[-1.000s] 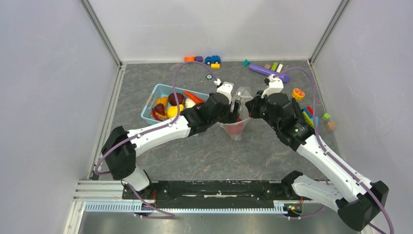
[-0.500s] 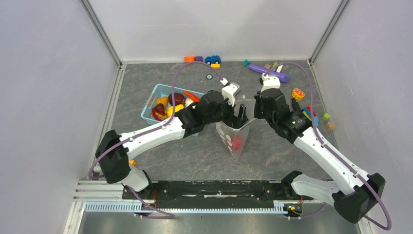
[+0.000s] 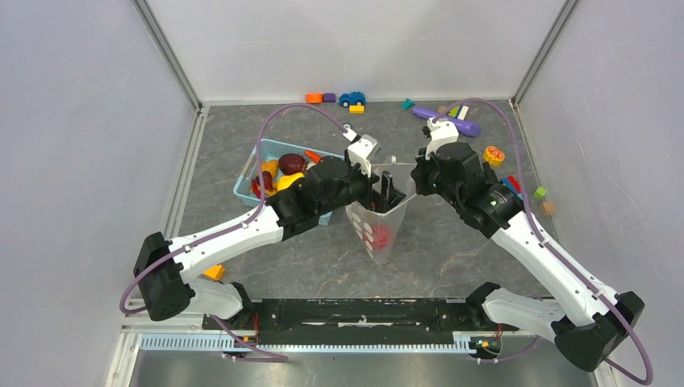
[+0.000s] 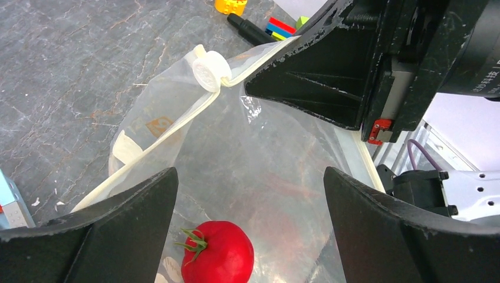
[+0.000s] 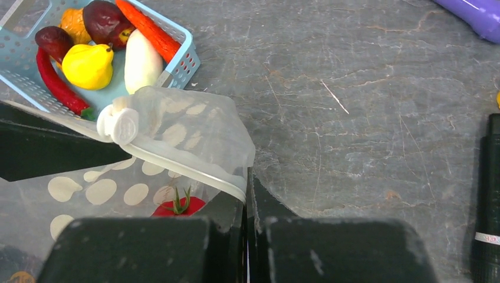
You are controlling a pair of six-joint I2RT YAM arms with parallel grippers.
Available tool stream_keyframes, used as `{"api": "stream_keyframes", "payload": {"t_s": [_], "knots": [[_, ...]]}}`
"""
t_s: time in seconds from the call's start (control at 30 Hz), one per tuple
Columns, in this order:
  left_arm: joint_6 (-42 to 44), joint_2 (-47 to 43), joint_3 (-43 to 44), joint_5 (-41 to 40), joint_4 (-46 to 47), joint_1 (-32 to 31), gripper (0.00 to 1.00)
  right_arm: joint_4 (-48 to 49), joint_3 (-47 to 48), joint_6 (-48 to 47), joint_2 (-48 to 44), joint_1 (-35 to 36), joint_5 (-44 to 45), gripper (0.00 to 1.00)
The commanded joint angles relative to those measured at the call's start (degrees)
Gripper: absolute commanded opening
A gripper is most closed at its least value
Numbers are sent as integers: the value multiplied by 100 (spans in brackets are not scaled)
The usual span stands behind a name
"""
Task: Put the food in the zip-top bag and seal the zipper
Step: Place the fake vegetable in the zipper food storage bag.
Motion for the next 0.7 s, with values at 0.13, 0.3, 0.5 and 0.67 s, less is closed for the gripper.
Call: {"api": "stream_keyframes", "payload": {"t_s": [0.13,0.3,0.5,0.67], "knots": [[-188,20,345,939,222,49,100,946,-323,-697,173,-514,-879,0],[-224,433,715,922,170,45,98,1408,-379,-723,255,-513,-1861,0],[-143,748,942,854,118,46,57,1424,-390,-779,83,-510,-1596,0],[-47,950,1267,844,-32,52,51,1288,-286,-904,-5,-519,-1387,0]]}}
